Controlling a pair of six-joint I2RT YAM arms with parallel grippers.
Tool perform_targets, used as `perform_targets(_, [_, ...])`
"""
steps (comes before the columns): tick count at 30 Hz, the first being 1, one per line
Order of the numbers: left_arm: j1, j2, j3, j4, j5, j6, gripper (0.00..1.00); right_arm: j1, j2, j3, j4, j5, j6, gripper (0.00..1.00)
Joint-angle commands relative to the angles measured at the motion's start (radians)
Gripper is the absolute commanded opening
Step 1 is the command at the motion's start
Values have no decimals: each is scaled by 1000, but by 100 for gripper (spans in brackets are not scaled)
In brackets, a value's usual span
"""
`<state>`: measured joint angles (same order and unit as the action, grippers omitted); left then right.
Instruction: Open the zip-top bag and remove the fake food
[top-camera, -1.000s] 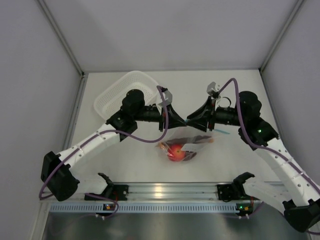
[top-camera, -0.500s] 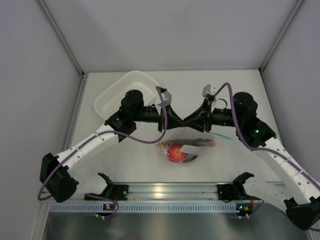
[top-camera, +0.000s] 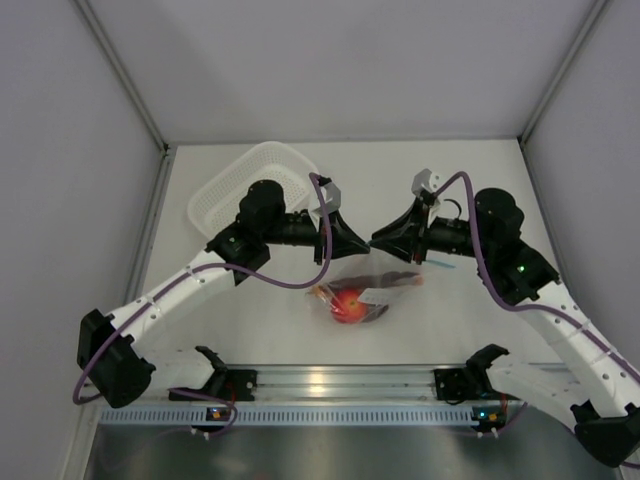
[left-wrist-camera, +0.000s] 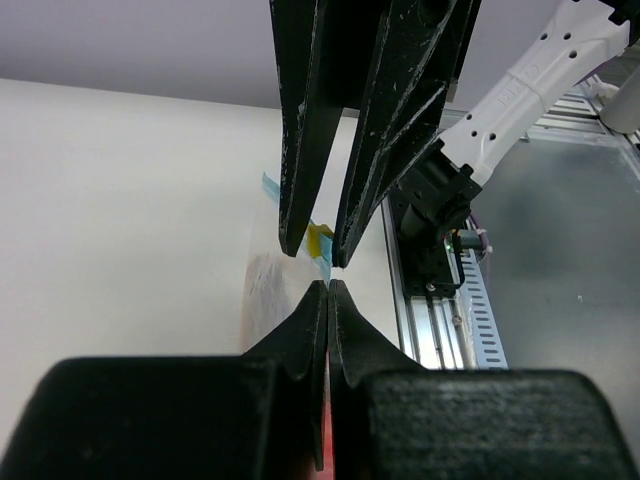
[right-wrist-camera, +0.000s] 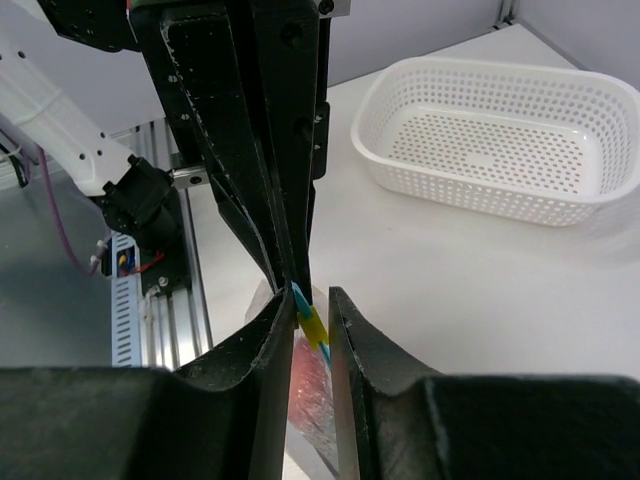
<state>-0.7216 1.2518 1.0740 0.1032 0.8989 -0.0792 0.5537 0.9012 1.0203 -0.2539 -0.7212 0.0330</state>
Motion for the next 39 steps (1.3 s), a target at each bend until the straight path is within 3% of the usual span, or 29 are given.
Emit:
perform_targets(1, [2,-43,15,44,11,9,0,11,-8,-12,28,12,-24,22])
perform_targets(9, [2,-49,12,44,-2,9,0,9,-7,-34,38,17,-24,22])
perform_targets(12, [2,-51,9,44,-14,6,0,9,-8,-40,41,20,-24,7])
perform_targets(15, [2,-58,6,44,-50,2,0,11,-19,-45,30,31,-24,0])
perform_targets(18, [2,-77,-5,44,-104,-1,0,9,-45,-57,19,69,-24,0])
perform_targets(28, [5,-106,-32,47,-514,-60,0,11,-154,-74,-142,290,-24,0])
perform_targets(32, [5,-98,-42,46,-778,-112,0,11,-191,-71,-238,388,14,0])
perform_targets(39, [25,-52,-52,46,-989,-226,0,9,-238,-65,-416,511,90,0])
